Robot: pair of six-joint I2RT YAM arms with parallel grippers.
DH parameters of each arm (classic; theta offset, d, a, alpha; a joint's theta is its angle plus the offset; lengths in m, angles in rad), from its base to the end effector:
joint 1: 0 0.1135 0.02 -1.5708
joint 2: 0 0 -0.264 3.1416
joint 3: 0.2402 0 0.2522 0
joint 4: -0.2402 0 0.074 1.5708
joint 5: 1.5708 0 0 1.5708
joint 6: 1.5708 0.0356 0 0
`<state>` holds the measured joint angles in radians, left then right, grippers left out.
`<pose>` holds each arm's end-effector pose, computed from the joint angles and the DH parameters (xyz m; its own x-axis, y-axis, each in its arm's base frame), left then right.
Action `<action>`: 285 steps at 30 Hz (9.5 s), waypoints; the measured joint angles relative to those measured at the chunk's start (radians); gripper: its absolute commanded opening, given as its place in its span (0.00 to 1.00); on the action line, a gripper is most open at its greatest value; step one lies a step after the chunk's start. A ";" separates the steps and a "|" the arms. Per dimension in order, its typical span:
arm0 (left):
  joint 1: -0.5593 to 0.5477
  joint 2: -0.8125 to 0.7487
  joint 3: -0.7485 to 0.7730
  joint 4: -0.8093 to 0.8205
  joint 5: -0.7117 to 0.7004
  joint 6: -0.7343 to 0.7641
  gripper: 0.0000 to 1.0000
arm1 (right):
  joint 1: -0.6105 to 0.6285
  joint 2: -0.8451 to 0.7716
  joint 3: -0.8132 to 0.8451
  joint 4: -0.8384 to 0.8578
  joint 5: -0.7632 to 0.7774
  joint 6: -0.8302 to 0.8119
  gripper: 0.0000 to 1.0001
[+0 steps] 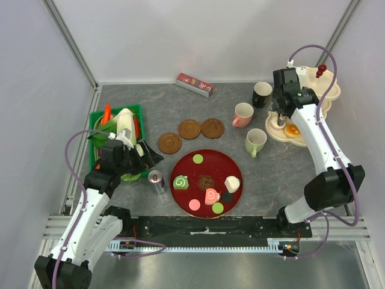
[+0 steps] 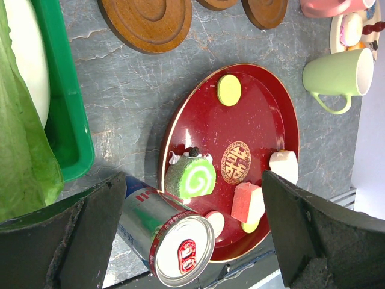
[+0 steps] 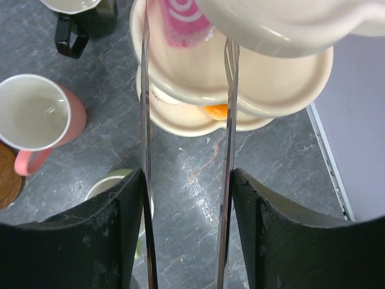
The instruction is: Serve the afternoon tea
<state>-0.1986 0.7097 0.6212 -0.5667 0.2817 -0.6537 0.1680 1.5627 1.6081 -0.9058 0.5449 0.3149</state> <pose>0.1498 -0.0403 0.2577 -0.7209 -0.4508 -0.5265 -0.0413 0.7861 -0.6167 0.3264 0.0366 0.3694 -0.6517 0.1581 -0.7418 0.4124 0.8947 -0.1716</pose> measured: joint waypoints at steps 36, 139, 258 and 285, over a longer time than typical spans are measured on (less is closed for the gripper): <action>0.000 -0.095 0.167 -0.263 -0.153 0.004 0.99 | 0.628 -0.462 -0.555 0.253 -0.933 -0.606 0.70; 0.000 -0.078 0.142 -0.153 -0.132 0.006 0.99 | 0.104 -0.140 -0.145 -0.010 0.139 -0.106 0.56; 0.000 -0.037 0.108 -0.141 -0.114 0.006 0.99 | 0.930 -0.146 -0.325 -0.333 -0.598 0.295 0.65; 0.000 -0.036 0.108 -0.136 -0.114 0.006 0.99 | 0.912 -0.141 -0.011 -0.390 -0.314 0.286 0.46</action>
<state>-0.1989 0.6735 0.7292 -0.7025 0.1680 -0.6479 1.0805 1.4216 1.5974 -1.2961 0.2314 0.6006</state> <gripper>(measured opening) 0.991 0.497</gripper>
